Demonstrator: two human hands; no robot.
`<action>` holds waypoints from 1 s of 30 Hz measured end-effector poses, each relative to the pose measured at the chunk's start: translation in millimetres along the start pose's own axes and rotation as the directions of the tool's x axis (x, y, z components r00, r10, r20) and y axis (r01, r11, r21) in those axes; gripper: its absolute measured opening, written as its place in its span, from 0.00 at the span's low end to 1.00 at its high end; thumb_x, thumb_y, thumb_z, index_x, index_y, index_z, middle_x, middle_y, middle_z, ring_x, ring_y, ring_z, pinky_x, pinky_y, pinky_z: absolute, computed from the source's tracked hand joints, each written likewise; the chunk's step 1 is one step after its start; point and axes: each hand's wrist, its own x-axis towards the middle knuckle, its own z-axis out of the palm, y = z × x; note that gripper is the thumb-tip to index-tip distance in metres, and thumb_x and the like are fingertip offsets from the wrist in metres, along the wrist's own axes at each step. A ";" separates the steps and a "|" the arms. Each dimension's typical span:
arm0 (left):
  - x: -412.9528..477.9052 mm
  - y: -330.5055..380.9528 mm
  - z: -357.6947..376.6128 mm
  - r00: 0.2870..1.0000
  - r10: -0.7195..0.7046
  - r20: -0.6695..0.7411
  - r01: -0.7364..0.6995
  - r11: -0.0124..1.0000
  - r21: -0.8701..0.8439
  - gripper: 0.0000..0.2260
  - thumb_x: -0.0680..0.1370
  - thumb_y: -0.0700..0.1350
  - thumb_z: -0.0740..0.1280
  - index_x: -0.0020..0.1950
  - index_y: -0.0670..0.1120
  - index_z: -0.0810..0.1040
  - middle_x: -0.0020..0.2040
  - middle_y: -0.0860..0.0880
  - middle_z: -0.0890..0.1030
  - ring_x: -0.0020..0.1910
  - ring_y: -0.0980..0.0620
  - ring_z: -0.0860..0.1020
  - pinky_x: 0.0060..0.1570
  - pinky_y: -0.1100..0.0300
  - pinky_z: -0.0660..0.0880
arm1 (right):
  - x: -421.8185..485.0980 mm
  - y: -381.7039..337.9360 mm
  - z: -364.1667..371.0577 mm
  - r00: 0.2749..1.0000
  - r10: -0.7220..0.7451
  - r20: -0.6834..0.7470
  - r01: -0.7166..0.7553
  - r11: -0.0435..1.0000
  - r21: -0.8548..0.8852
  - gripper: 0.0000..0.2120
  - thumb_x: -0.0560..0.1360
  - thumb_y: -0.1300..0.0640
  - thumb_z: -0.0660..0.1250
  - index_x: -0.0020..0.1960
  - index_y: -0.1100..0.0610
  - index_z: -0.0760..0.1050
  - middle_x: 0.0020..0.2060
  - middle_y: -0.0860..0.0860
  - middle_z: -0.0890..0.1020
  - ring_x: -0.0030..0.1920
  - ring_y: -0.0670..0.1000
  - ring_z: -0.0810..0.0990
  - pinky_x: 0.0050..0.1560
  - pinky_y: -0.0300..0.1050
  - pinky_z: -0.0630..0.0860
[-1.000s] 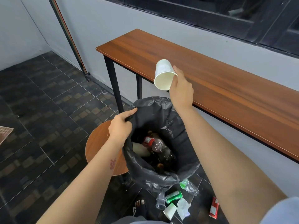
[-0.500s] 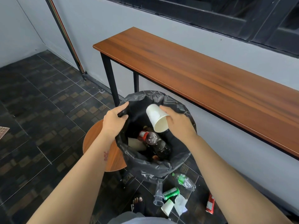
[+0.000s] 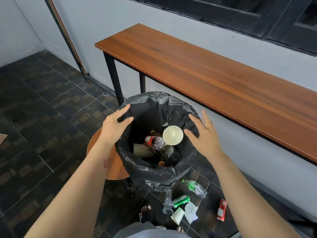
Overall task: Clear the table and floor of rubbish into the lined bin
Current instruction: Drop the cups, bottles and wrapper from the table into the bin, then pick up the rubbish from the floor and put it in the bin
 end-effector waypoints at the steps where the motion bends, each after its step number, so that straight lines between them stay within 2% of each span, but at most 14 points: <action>1: 1.2 -1.9 -1.4 1.000 0.001 0.005 -0.001 1.000 0.008 0.22 0.77 0.47 0.69 0.69 0.62 0.71 0.72 0.54 0.70 0.36 0.59 0.77 0.35 0.74 0.73 | -2.2 0.2 2.8 0.998 0.043 0.043 -0.046 0.997 0.069 0.26 0.77 0.37 0.61 0.74 0.35 0.60 0.79 0.42 0.45 0.78 0.51 0.50 0.72 0.57 0.59; 3: 2.8 -5.4 -3.4 1.000 -0.012 -0.001 0.012 0.999 0.043 0.22 0.77 0.48 0.69 0.69 0.64 0.71 0.72 0.55 0.70 0.24 0.58 0.73 0.31 0.63 0.77 | -2.4 -4.3 6.1 0.991 0.101 0.090 -0.119 0.967 0.224 0.24 0.77 0.39 0.62 0.72 0.33 0.62 0.78 0.38 0.45 0.78 0.49 0.50 0.71 0.56 0.61; 5: 3.0 -6.7 -6.3 1.000 -0.015 -0.020 0.017 0.997 0.074 0.22 0.77 0.49 0.68 0.69 0.64 0.71 0.73 0.55 0.69 0.23 0.57 0.74 0.35 0.59 0.78 | 0.0 -12.6 6.3 0.983 0.146 0.109 -0.176 0.914 0.364 0.24 0.77 0.42 0.64 0.72 0.34 0.64 0.78 0.38 0.47 0.77 0.48 0.54 0.71 0.53 0.61; 6: 2.4 -7.0 -7.6 0.999 -0.008 -0.031 0.010 0.997 0.075 0.22 0.78 0.49 0.68 0.69 0.64 0.71 0.72 0.55 0.70 0.27 0.57 0.77 0.37 0.61 0.78 | 0.9 -16.7 6.4 0.982 0.155 0.106 -0.185 0.888 0.421 0.25 0.78 0.45 0.65 0.73 0.36 0.64 0.78 0.39 0.49 0.77 0.48 0.55 0.71 0.51 0.60; 8: 0.8 -8.1 -10.1 0.998 0.018 -0.058 -0.014 0.997 0.071 0.21 0.78 0.49 0.67 0.70 0.62 0.71 0.72 0.56 0.70 0.48 0.56 0.80 0.46 0.68 0.75 | 1.8 -24.6 6.4 0.983 0.164 0.079 -0.181 0.852 0.492 0.26 0.78 0.51 0.66 0.74 0.39 0.64 0.78 0.43 0.54 0.76 0.47 0.56 0.71 0.48 0.57; 10: -0.6 -10.1 -11.7 0.996 0.032 -0.085 -0.027 0.998 0.061 0.20 0.79 0.48 0.67 0.70 0.61 0.71 0.71 0.56 0.71 0.64 0.55 0.73 0.61 0.65 0.71 | 1.4 -30.8 5.9 0.978 0.199 0.062 -0.200 0.812 0.548 0.26 0.79 0.55 0.66 0.74 0.41 0.64 0.77 0.44 0.58 0.76 0.47 0.58 0.72 0.47 0.57; 11: -2.2 -11.2 -12.1 0.995 0.037 -0.094 -0.033 0.999 0.044 0.19 0.79 0.48 0.66 0.69 0.60 0.72 0.70 0.56 0.72 0.66 0.55 0.72 0.63 0.64 0.70 | 0.7 -32.6 5.9 0.973 0.223 0.064 -0.218 0.784 0.581 0.26 0.79 0.56 0.65 0.74 0.42 0.65 0.76 0.44 0.59 0.75 0.47 0.58 0.73 0.48 0.58; 13: -8.2 -13.5 -10.9 0.995 0.025 -0.093 -0.029 0.999 -0.044 0.15 0.79 0.49 0.65 0.66 0.60 0.75 0.67 0.57 0.75 0.64 0.56 0.74 0.58 0.68 0.71 | -1.4 -33.8 6.5 0.962 0.265 0.073 -0.249 0.728 0.638 0.25 0.80 0.58 0.64 0.74 0.42 0.65 0.76 0.44 0.61 0.75 0.48 0.59 0.74 0.49 0.59; 14: -11.8 -14.8 -9.2 0.996 0.009 -0.090 -0.018 0.994 -0.106 0.14 0.79 0.50 0.65 0.64 0.60 0.77 0.66 0.58 0.76 0.63 0.54 0.75 0.59 0.65 0.73 | -2.6 -34.0 6.8 0.958 0.277 0.074 -0.256 0.710 0.656 0.25 0.80 0.59 0.64 0.74 0.42 0.65 0.76 0.44 0.61 0.75 0.48 0.60 0.73 0.48 0.59; 15: -16.2 -15.8 -7.1 0.996 -0.009 -0.090 -0.005 0.987 -0.163 0.12 0.79 0.50 0.65 0.62 0.61 0.78 0.64 0.59 0.77 0.64 0.51 0.75 0.62 0.57 0.73 | -4.2 -34.4 7.4 0.957 0.282 0.072 -0.255 0.696 0.671 0.25 0.80 0.59 0.64 0.74 0.42 0.66 0.75 0.43 0.61 0.74 0.47 0.60 0.72 0.46 0.59; 16: -20.2 -16.0 -4.9 0.995 -0.029 -0.090 0.010 0.979 -0.202 0.12 0.79 0.51 0.65 0.61 0.61 0.79 0.64 0.60 0.78 0.65 0.50 0.74 0.66 0.49 0.71 | -5.7 -35.1 8.1 0.956 0.284 0.069 -0.252 0.684 0.684 0.25 0.79 0.59 0.64 0.73 0.42 0.66 0.75 0.43 0.62 0.74 0.47 0.60 0.70 0.45 0.59; 17: -24.1 -15.1 -2.7 0.995 -0.047 -0.089 0.025 0.974 -0.227 0.11 0.79 0.52 0.65 0.60 0.62 0.79 0.65 0.59 0.76 0.67 0.51 0.72 0.68 0.46 0.69 | -6.9 -36.0 8.5 0.955 0.289 0.066 -0.252 0.672 0.696 0.26 0.79 0.60 0.64 0.73 0.41 0.66 0.74 0.43 0.62 0.74 0.47 0.60 0.70 0.45 0.60; 22: -43.9 -4.4 4.8 0.989 -0.102 -0.106 0.078 0.974 -0.214 0.13 0.78 0.52 0.66 0.62 0.65 0.77 0.73 0.55 0.67 0.73 0.54 0.63 0.72 0.49 0.60 | -22.3 -34.3 9.9 0.937 0.340 0.079 -0.279 0.595 0.754 0.25 0.79 0.61 0.64 0.72 0.40 0.67 0.74 0.43 0.64 0.73 0.47 0.62 0.73 0.51 0.61; 30: -105.4 2.9 31.7 0.986 -0.096 -0.134 0.072 0.982 -0.176 0.13 0.78 0.53 0.66 0.62 0.65 0.77 0.71 0.58 0.68 0.72 0.54 0.64 0.70 0.53 0.62 | -71.4 -1.9 -6.4 0.936 0.335 0.108 -0.282 0.532 0.798 0.24 0.80 0.60 0.64 0.71 0.40 0.69 0.74 0.42 0.65 0.73 0.46 0.61 0.71 0.49 0.60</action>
